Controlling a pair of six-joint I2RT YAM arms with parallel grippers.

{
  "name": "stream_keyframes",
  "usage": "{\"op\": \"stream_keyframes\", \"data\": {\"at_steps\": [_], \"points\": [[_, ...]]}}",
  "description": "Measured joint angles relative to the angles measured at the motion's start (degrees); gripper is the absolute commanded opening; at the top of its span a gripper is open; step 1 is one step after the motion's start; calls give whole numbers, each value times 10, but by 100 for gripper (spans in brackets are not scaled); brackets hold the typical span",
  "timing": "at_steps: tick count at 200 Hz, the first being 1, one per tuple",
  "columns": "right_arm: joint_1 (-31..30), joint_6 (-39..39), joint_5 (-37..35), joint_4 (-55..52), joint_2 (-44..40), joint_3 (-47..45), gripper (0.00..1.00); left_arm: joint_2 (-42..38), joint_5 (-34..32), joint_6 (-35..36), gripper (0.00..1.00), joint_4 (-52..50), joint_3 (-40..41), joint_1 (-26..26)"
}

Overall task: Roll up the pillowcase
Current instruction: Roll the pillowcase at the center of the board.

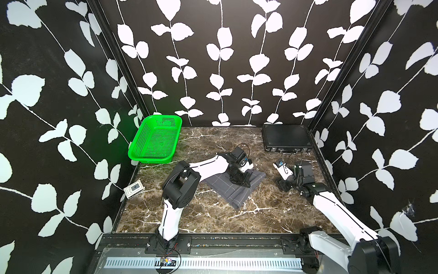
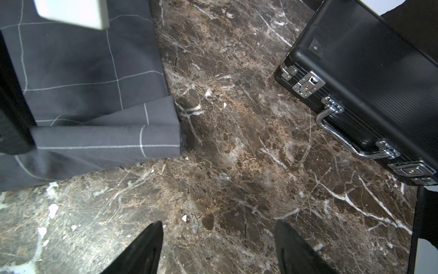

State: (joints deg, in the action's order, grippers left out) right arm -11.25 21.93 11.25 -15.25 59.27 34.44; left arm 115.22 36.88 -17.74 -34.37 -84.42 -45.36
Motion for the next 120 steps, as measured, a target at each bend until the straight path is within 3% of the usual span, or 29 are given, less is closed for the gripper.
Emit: {"op": "stream_keyframes", "data": {"at_steps": [63,120], "points": [[-19,-14,17,8,16,0,76,0,5,15,17,-21,0,36],[-56,-37,30,35,65,0,76,13,-4,49,17,-50,-10,75]]}}
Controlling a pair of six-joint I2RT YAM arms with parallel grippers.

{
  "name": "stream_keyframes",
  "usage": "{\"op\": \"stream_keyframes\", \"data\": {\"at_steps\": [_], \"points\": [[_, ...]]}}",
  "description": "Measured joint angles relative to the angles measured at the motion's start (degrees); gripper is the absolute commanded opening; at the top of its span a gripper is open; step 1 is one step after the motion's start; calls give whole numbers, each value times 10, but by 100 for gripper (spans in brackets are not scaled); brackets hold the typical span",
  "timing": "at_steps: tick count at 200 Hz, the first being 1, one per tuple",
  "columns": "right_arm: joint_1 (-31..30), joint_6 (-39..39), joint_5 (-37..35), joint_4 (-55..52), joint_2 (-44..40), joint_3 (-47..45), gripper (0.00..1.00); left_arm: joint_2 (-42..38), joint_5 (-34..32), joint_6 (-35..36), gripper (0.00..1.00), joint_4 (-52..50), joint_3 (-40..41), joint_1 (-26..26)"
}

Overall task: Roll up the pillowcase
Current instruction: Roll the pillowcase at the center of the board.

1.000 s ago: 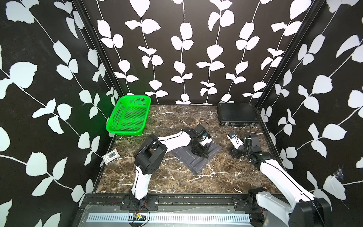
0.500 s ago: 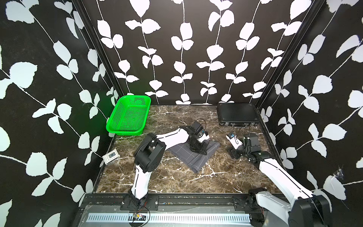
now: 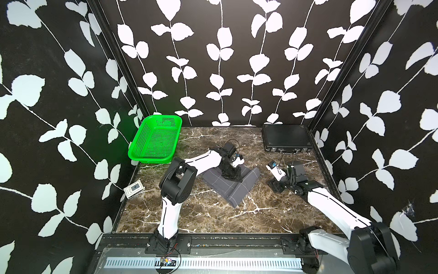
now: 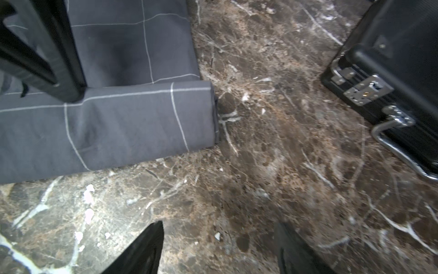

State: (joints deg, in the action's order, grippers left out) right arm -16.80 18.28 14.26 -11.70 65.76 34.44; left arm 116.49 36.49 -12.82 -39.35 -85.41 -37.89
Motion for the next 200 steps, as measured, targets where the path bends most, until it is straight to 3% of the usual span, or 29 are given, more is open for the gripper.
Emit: {"op": "stream_keyframes", "data": {"at_steps": [32,90,122,158,174,200], "points": [[-34,-11,3,29,38,2,77,11,-10,19,13,-15,-14,15],[-89,35,-12,31,163,88,75,34,-18,39,17,-25,-30,19],[-101,69,-21,32,198,116,75,31,-42,43,31,-36,-37,19],[-101,79,-23,29,196,117,76,-13,-68,20,53,-24,-19,10],[-101,85,-32,21,186,117,76,-37,-95,17,63,-22,-18,-17],[-97,96,-44,2,156,115,76,-54,-135,13,66,-22,-20,-86]]}}
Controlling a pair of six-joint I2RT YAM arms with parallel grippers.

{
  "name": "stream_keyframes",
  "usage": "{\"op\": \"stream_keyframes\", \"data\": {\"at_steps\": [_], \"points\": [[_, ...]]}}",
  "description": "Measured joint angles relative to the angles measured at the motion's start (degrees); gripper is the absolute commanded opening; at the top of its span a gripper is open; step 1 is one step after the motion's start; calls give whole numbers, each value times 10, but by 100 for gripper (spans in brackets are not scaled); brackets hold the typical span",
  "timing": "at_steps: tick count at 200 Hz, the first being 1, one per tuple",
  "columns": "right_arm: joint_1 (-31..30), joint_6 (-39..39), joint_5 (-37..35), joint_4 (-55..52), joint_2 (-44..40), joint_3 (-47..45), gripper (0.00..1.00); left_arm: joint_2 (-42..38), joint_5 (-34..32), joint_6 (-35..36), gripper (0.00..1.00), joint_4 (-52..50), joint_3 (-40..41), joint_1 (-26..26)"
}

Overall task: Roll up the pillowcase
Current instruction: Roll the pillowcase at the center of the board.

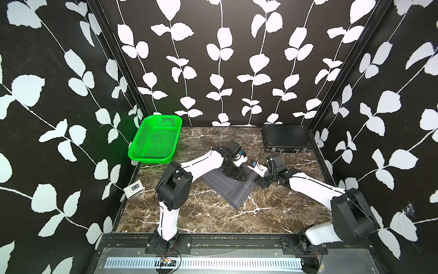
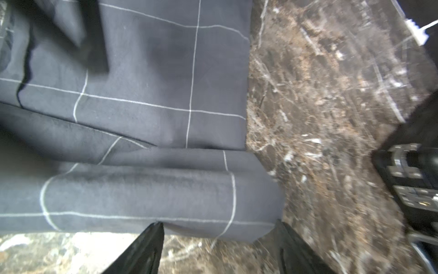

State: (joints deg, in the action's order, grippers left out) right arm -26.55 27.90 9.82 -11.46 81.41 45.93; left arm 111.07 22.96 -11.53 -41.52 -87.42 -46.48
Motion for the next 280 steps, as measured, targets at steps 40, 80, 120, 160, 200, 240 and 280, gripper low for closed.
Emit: {"op": "stream_keyframes", "data": {"at_steps": [40,80,120,160,200,240,280], "points": [[8,6,-9,-19,-26,-25,76,7,-78,-13,67,-21,-9,-49],[20,7,-11,-20,-32,-50,76,23,-123,-24,66,-28,-16,-72],[49,9,-20,-44,-79,-78,77,23,-148,-41,66,1,-13,-105],[80,6,-63,-132,-166,-90,78,25,-207,-36,66,0,-23,-158],[125,-13,-146,-184,-244,-107,81,56,-272,-4,66,-21,-84,-208],[168,-27,-203,-188,-266,-124,84,82,-302,26,65,-30,-120,-260],[184,-46,-242,-188,-277,-127,85,103,-312,36,63,-40,-118,-267]]}}
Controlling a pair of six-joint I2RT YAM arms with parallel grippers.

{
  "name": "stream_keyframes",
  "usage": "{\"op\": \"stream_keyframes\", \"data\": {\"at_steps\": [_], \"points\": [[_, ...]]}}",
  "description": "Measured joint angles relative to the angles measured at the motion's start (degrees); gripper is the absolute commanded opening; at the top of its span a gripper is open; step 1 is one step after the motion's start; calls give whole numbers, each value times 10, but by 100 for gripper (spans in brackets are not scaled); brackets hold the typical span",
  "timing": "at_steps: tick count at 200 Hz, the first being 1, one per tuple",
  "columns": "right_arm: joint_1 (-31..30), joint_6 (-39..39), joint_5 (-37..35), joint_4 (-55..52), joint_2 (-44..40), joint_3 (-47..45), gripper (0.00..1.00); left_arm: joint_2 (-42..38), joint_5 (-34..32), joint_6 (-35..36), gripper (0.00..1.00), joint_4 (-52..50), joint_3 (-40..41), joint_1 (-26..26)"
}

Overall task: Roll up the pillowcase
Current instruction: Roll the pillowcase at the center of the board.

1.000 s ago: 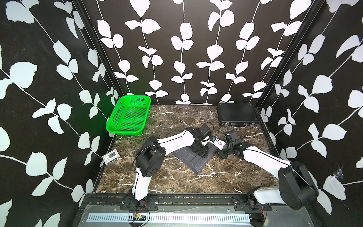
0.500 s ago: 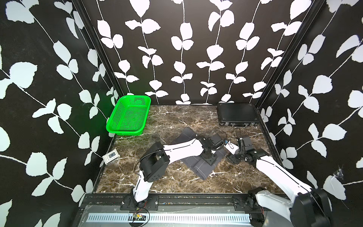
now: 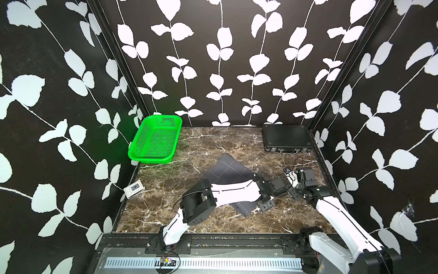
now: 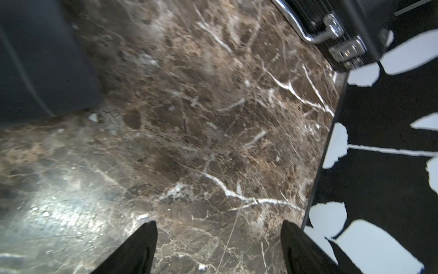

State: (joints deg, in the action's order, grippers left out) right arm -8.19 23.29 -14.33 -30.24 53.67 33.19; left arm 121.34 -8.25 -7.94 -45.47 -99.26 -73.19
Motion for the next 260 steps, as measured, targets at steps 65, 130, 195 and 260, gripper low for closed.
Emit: {"op": "stream_keyframes", "data": {"at_steps": [65,130,195,260], "points": [[21,-10,-58,-3,-24,-1,85,7,-28,2,60,14,32,1],[27,-10,-67,-9,-35,-1,85,34,-38,16,47,24,37,1],[27,-16,-38,-10,-32,0,85,35,-45,9,0,15,34,15],[27,-37,28,-9,-22,0,84,-13,44,4,0,48,75,48]]}}
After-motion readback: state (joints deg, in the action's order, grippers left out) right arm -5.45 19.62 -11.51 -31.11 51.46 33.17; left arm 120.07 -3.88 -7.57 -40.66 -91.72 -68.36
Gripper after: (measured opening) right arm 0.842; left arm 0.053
